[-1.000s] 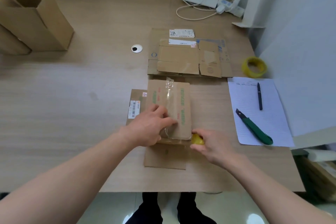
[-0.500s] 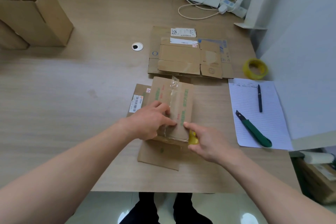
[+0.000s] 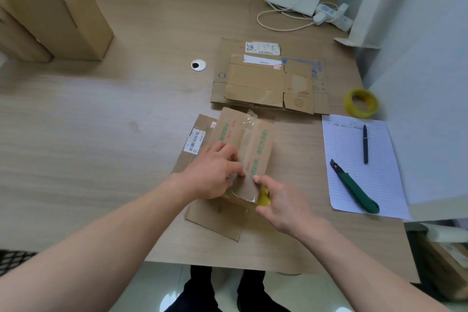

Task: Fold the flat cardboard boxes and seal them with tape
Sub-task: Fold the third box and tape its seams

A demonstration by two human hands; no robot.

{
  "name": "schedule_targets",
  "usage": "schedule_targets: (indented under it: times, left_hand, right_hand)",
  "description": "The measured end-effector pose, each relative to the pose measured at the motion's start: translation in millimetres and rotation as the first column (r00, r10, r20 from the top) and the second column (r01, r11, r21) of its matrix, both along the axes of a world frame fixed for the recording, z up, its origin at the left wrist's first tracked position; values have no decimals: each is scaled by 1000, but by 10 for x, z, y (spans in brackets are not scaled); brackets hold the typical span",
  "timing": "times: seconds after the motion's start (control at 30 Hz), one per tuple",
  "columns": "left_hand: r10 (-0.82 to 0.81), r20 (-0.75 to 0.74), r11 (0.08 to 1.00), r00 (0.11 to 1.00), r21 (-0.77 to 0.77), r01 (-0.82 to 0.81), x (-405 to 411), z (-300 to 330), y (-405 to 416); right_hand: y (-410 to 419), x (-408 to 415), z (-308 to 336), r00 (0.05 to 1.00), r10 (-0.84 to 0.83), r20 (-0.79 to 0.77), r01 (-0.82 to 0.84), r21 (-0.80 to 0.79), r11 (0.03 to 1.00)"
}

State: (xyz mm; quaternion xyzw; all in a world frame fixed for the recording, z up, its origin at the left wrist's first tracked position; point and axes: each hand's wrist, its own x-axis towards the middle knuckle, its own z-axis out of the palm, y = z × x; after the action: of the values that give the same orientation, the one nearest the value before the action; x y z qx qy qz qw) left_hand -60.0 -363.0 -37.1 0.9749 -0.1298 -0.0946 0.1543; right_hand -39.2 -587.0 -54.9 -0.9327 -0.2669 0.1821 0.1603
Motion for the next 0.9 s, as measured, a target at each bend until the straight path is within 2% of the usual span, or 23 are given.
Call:
schedule_targets:
  times: [0.2, 0.27, 0.33, 0.37, 0.4, 0.43, 0.47, 0.5, 0.53, 0.57, 0.6, 0.67, 0.73, 0.9]
  left_hand:
    - [56, 110, 997, 992, -62, -50, -107, -60, -46]
    - [123, 189, 992, 974, -57, -114, -186, -29, -113]
    - [264, 366, 964, 893, -117, -237, -345, -53, -259]
    - [358, 413, 933, 837, -188, -306, -461, -81, -362]
    - [474, 385, 877, 792, -288, -385, -592, -107, -482]
    - [616, 269, 771, 741, -402, -495, -721, -134, -610]
    - [750, 55, 590, 659, -505, -630, -830, -159, -738]
    - [804, -235, 346, 546, -562, -751, -917, -181, -864]
    - [734, -523, 93, 433, -554, -827, -973, -197, -984]
    - [581, -735, -115, 351, -500, -858, -1000, -203, -1085]
    - [411, -859, -273, 306, -436, -858, -996, -195, -1161]
    - [204, -935, -446, 291, -354, -822, -933, -206, -1256]
    - [104, -942, -552, 318, -321, -770, -837, -210, -1335]
    - [28, -951, -696, 307, -239, -677, -726, -227, -1504]
  right_hand:
    - [-31, 7, -7, 999, -18, -29, 20, 76, 997]
    - [-32, 14, -4, 999, -11, -41, 15, 89, 996]
    - [-35, 23, 4, 998, -7, -60, 13, 94, 996]
    - [-34, 29, 10, 998, -2, -70, 9, 92, 996]
    - [-31, 35, 16, 997, 3, -79, 4, 86, 996]
    - [-31, 43, 23, 996, 6, -89, 1, 80, 997]
    - [-32, 49, 38, 995, 7, -99, 1, 77, 997]
    - [-36, 56, 60, 994, 7, -112, 2, 81, 997]
    - [-38, 63, 84, 991, 5, -132, 7, 89, 996]
    - [-37, 75, 105, 987, -1, -159, 17, 98, 995]
    - [-32, 90, 122, 982, -6, -188, 26, 104, 994]
    - [-23, 124, 144, 972, -13, -235, 37, 98, 994]
    - [-21, 154, 170, 961, -9, -277, 34, 84, 996]
    - [3, 220, 233, 941, 1, -338, 32, 91, 995]
